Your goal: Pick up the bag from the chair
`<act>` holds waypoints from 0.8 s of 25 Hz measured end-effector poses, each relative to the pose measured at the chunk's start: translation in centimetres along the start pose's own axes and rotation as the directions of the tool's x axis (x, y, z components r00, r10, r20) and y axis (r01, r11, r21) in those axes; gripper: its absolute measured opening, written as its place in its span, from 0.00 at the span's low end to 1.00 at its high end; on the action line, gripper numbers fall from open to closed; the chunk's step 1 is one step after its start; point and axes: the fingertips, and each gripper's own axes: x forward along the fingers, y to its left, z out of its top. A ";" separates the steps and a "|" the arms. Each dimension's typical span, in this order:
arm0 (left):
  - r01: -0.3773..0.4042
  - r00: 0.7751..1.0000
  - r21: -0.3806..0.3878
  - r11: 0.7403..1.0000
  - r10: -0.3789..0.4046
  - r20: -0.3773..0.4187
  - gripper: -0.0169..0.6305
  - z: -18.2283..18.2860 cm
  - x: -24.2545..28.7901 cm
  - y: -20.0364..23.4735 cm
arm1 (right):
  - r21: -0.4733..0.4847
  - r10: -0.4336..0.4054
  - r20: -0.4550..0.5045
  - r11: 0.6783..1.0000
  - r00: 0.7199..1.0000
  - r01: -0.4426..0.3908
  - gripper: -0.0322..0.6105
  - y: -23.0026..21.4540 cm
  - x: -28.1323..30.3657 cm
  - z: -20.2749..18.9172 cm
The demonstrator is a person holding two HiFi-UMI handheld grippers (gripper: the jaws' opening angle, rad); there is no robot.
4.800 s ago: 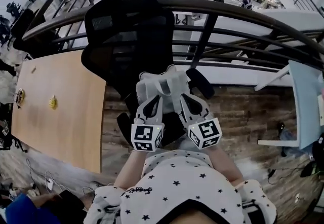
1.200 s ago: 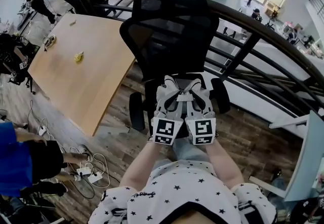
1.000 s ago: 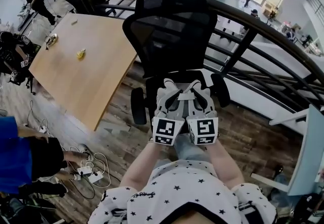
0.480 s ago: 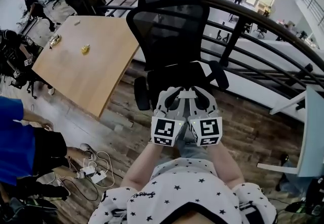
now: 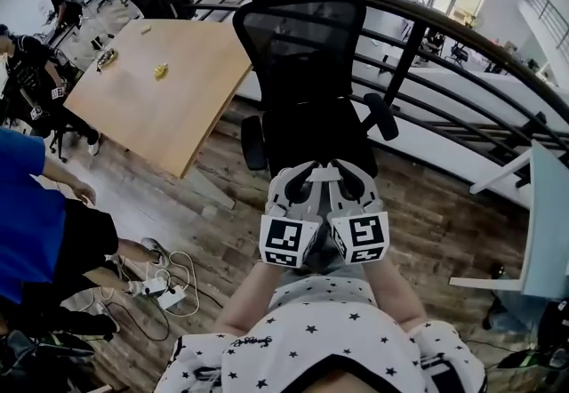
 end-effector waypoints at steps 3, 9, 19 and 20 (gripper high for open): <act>-0.020 1.000 -0.022 1.000 0.020 0.002 0.05 0.9 -1.7 -0.2 | -0.007 0.032 0.001 0.999 0.999 -0.032 0.05 1.4 -0.9 1.0; -0.050 0.999 -0.024 0.998 0.051 0.019 0.05 3.1 -4.3 -1.0 | -0.015 0.073 0.018 0.997 0.997 -0.073 0.05 3.3 -3.2 3.1; -0.028 0.998 -0.027 0.999 0.029 0.056 0.05 4.5 -6.2 -3.4 | -0.027 0.082 0.045 0.996 0.996 -0.081 0.05 3.8 -6.3 4.5; -0.023 0.998 -0.027 0.999 0.025 0.057 0.05 4.6 -6.3 -3.6 | -0.029 0.081 0.046 0.996 0.996 -0.080 0.05 3.8 -6.6 4.6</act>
